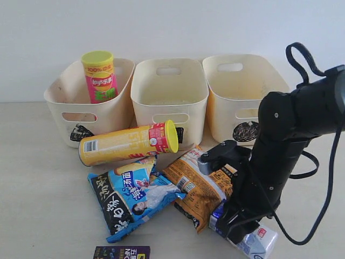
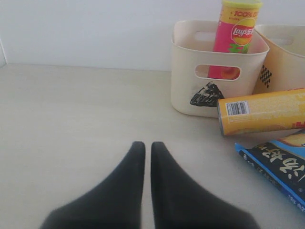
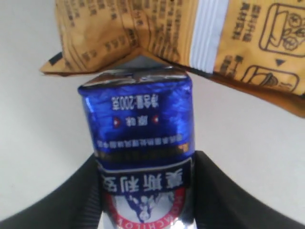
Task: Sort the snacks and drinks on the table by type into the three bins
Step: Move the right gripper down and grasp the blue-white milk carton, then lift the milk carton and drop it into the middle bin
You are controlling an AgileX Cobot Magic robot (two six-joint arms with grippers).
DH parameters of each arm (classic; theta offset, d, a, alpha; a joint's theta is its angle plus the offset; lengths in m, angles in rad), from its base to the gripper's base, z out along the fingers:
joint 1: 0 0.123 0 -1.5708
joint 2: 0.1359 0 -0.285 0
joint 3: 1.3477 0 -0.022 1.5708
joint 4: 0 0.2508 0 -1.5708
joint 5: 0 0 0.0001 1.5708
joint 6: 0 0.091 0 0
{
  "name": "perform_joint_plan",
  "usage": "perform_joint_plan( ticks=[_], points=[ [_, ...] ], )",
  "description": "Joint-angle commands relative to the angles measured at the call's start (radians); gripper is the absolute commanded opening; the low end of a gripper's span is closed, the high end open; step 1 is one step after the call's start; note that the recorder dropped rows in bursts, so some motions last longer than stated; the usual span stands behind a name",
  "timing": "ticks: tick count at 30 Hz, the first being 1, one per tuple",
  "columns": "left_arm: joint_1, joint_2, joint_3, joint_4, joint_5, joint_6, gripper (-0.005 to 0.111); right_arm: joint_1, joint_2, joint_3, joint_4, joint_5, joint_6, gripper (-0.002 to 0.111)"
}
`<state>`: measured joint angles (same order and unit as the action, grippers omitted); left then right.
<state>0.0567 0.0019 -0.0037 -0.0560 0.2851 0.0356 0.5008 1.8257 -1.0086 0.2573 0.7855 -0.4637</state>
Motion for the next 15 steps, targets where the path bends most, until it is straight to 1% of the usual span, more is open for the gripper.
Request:
perform_joint_plan(
  ticks=[1,9,12,15],
  points=[
    [0.0,-0.002,0.004,0.001,-0.004,-0.004,0.004,-0.004,-0.034,-0.01,0.001,0.036,0.002,0.0],
    [0.0,-0.002,0.004,0.001,-0.004,-0.004,0.004,-0.004,-0.157,-0.085,0.019,0.186,0.002,0.0],
    [0.0,-0.002,0.004,0.001,-0.004,-0.004,0.004,-0.004,-0.222,-0.142,0.022,0.186,0.012,0.0],
    [0.0,-0.002,0.004,0.001,-0.004,-0.004,0.004,-0.004,-0.267,-0.217,0.022,0.137,0.039,0.0]
  ],
)
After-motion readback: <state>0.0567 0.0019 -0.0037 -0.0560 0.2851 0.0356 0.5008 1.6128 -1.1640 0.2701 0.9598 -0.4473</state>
